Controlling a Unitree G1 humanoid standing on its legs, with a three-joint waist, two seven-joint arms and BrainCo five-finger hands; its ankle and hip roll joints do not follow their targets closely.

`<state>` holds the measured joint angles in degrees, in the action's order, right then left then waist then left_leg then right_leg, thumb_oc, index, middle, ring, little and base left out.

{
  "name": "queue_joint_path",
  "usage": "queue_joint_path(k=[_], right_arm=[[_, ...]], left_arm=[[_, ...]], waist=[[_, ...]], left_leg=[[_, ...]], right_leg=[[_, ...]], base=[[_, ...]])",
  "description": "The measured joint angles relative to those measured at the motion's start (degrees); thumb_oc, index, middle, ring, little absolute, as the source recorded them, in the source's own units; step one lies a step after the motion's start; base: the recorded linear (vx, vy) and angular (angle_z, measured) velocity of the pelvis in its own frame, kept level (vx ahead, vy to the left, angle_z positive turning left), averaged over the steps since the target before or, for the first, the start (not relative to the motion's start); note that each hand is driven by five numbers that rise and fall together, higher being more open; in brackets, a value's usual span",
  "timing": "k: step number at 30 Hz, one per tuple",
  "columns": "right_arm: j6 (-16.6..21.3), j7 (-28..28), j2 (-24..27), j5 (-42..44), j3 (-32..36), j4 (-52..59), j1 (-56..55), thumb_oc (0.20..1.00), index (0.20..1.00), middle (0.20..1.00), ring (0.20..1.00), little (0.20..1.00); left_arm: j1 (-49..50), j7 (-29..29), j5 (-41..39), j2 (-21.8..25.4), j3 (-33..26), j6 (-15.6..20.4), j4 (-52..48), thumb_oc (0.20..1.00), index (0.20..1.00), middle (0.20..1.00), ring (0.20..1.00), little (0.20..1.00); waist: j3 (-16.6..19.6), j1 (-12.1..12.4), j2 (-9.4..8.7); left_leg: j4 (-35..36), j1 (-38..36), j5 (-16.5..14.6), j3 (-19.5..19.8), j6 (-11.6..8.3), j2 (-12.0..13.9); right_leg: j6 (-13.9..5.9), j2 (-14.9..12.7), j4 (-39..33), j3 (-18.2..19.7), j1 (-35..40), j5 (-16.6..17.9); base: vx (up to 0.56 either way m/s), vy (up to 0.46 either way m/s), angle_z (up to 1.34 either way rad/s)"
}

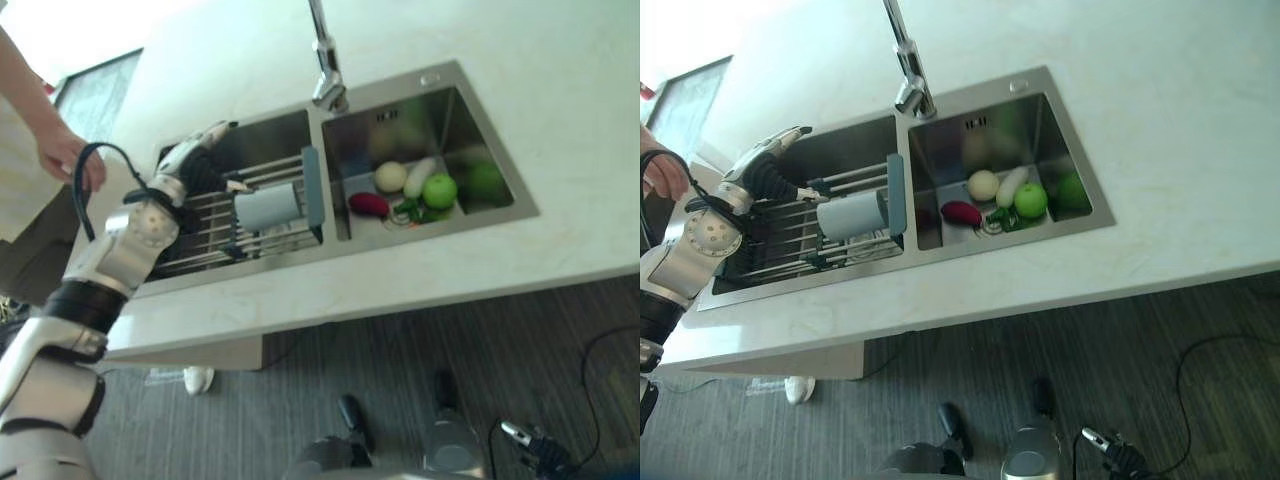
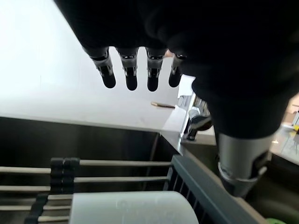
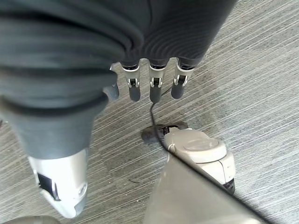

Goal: Place the dishes in the dishwasher.

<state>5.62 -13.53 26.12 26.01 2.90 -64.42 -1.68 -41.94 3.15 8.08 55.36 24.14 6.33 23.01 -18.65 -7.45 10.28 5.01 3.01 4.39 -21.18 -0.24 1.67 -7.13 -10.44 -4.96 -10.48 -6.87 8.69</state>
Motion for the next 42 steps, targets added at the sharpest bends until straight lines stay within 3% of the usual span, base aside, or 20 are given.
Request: queue_joint_path(k=[7, 12, 17, 25, 42], right_arm=[[0.11, -0.69, 0.04, 0.02, -0.09, 1.98, 2.36, 1.000, 1.000, 1.000, 1.000, 1.000], [0.16, -0.89, 0.08, 0.07, -1.16, 2.01, 3.60, 1.000, 1.000, 1.000, 1.000, 1.000], [0.21, -0.90, 0.09, 0.27, -2.41, 2.53, 3.98, 1.000, 1.000, 1.000, 1.000, 1.000], [0.18, -0.69, 0.12, 2.31, -3.11, 5.96, 6.30, 1.000, 1.000, 1.000, 1.000, 1.000], [-0.24, 0.05, -0.02, 2.40, -4.66, 5.97, 6.61, 1.000, 1.000, 1.000, 1.000, 1.000]], left_arm=[[-2.05, -1.89, 2.21, 0.04, 0.55, -0.18, -0.02, 1.000, 1.000, 1.000, 1.000, 1.000], [-4.99, -3.54, 4.47, 0.04, 5.21, -3.12, 2.18, 1.000, 1.000, 1.000, 1.000, 1.000], [-7.68, -5.26, 5.05, 0.04, 5.26, -4.99, 2.49, 1.000, 1.000, 1.000, 1.000, 1.000], [-10.59, -8.12, 7.84, 1.73, 7.37, -6.75, 5.62, 1.000, 1.000, 1.000, 1.000, 1.000], [-9.40, -7.83, 9.41, 1.73, 7.40, -6.45, 5.33, 1.000, 1.000, 1.000, 1.000, 1.000]], waist=[[-3.60, -0.09, -1.00], [-5.31, -0.10, -2.78], [-5.76, 0.00, -3.48], [-6.23, 0.39, -3.40], [-6.23, 0.86, -3.41]], left_leg=[[-0.02, 1.82, -0.01, 0.81, -0.02, -0.06], [-0.03, 3.43, 0.07, 0.48, -0.01, -0.06], [-0.03, 3.76, 0.07, 0.65, -0.01, -0.06], [-0.03, 4.07, 0.18, 1.46, -0.14, -0.05], [-0.03, 2.22, 0.63, 3.33, -0.02, 0.11]], right_leg=[[0.00, 0.02, 0.04, 0.65, -2.51, 0.62], [0.04, 0.01, 0.15, 0.85, -4.35, 0.76], [0.03, 0.00, 0.12, 0.74, -4.55, 0.74], [0.02, -0.03, 0.13, 0.23, -4.46, 0.72], [0.09, -0.10, 0.02, -2.17, -1.30, 0.54]], base=[[-0.09, 0.033, -0.08], [-0.08, 0.017, -0.03], [-0.05, 0.006, 0.02], [-0.04, -0.001, 0.04], [0.00, -0.019, 0.06]])
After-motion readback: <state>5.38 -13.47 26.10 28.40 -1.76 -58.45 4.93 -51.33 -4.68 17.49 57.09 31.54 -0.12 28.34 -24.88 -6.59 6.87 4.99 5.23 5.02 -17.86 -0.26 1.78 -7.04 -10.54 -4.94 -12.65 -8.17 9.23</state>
